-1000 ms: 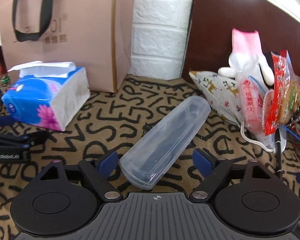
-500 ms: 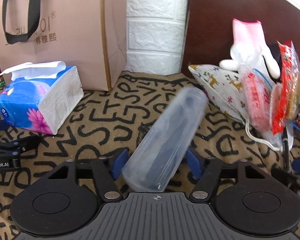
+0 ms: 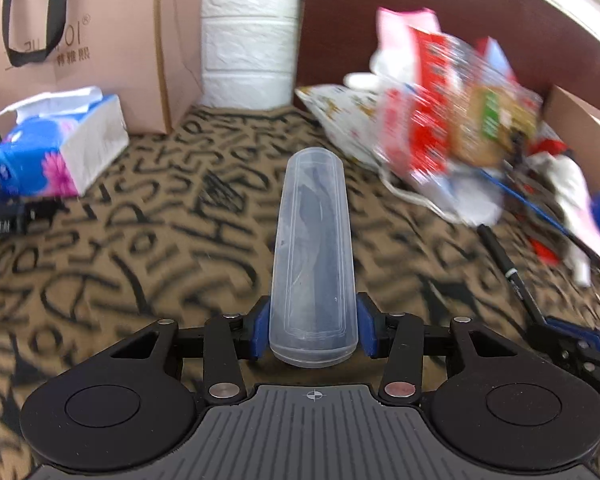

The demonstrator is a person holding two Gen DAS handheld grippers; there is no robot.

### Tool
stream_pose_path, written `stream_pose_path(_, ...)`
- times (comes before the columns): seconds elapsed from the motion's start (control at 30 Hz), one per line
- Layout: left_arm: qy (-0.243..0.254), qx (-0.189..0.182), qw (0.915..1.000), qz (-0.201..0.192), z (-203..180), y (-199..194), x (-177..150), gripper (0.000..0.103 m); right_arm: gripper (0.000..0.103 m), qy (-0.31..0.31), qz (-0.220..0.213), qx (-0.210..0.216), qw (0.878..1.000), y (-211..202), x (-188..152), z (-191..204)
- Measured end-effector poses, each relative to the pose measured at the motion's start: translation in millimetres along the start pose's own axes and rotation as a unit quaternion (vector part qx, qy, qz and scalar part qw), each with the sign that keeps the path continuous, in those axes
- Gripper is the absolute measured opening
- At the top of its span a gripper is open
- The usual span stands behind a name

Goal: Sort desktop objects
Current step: 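Lift the clear case with the left gripper while the right lifts the marker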

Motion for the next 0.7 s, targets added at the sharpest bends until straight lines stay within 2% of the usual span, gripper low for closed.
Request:
stream_pose_path(0.37, 0.039, -0.045, 0.9981, 0.016, -75, -66, -82, 0.044, 0.01, -0.022, 0.01, -0.001, 1.0, -71, -55, -28)
stream_pose_path(0.7, 0.074, -0.081, 0.9934, 0.031, -124, -105, -128, 0.045, 0.01, -0.041, 0.01, -0.008, 0.999, -133, -108, -55)
Point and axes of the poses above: each gripper's, at about its wrist camera, not at the fingertips, and y roughly the way its jaws point, z to its left, x to its top, the point moved 10 cm from there along y, roughly the way its jaws point, and after that the axes turned 1 degree about -y, right-handed, at the moved point
